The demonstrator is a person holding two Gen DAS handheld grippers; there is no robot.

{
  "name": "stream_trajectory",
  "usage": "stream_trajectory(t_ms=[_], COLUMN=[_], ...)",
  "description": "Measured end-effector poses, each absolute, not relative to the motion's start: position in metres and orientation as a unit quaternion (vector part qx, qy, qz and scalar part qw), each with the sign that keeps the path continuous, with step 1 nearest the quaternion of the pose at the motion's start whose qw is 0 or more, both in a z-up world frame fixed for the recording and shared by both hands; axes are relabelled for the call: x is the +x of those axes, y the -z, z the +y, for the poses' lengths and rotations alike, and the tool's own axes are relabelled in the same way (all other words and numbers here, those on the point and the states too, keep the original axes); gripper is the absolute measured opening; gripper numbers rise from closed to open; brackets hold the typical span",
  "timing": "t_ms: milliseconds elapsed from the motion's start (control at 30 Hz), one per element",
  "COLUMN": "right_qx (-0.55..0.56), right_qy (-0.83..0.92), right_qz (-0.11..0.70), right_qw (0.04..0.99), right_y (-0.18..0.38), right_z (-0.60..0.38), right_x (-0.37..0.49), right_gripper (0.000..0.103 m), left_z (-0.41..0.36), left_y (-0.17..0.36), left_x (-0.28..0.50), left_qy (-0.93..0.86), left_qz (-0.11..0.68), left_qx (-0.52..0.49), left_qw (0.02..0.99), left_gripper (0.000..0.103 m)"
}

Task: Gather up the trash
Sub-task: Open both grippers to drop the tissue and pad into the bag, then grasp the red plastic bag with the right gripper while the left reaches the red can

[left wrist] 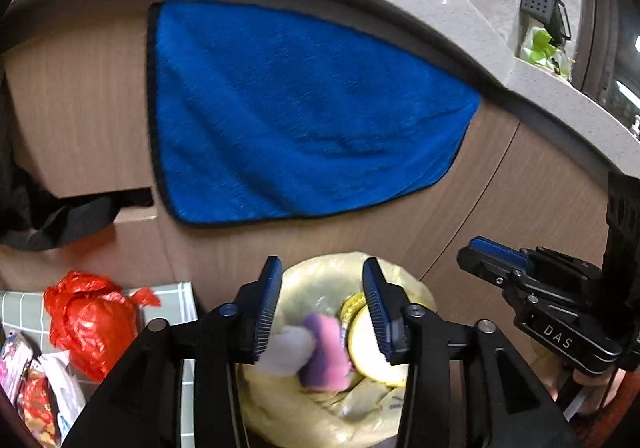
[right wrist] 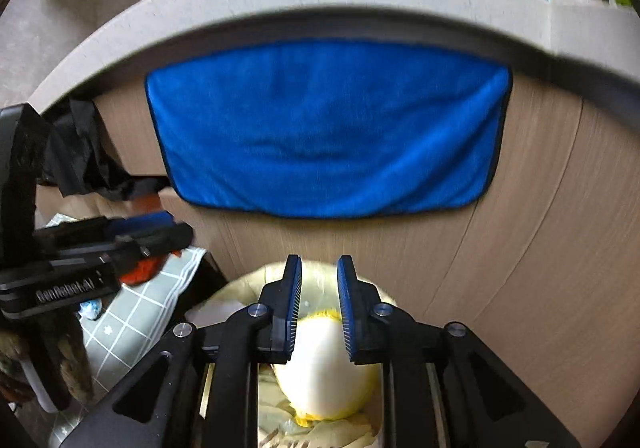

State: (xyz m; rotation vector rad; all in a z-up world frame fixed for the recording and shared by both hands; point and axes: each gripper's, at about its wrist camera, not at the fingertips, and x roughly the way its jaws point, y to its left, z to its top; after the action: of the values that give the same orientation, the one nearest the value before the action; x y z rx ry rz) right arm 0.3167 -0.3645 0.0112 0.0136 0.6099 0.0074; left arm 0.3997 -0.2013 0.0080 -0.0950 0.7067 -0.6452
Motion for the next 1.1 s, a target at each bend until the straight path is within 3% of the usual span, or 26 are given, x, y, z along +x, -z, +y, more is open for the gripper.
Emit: stream_trajectory(t_ms=[133, 333, 700, 1100], right_qx=[0.010, 0.017, 0.036, -0.004], right_qy=[0.001, 0.006, -0.075, -0.181], right_qz=[0.297, 0.288, 0.268, 0.357], right_qw=[0.955, 0.957, 0.960, 0.917], right_y=[-0.010, -0.015, -0.016, 0.048], right_z=[-0.361, -0.351, -0.271, -0.137], right_x=[0.311, 0.305, 0.319, 0.388], right_gripper=[0.025, 0.027, 0.035, 0.036], left_z=[-0.186, -0.145, -0.009, 0.114], left_y=[-0.011, -0.014, -0.008, 0.030], left_x=[0.396, 0.390, 0.389, 0.370], left_qy=[0.298, 0.253, 0.159, 0.102], left_qz=[0.337, 0.334, 0.327, 0.343], left_qx=[-0.044, -0.047, -0.081, -0.106], left_qw=[0.892, 0.907, 0.928, 0.928], left_gripper=[0.048, 0.048, 0.048, 0.048])
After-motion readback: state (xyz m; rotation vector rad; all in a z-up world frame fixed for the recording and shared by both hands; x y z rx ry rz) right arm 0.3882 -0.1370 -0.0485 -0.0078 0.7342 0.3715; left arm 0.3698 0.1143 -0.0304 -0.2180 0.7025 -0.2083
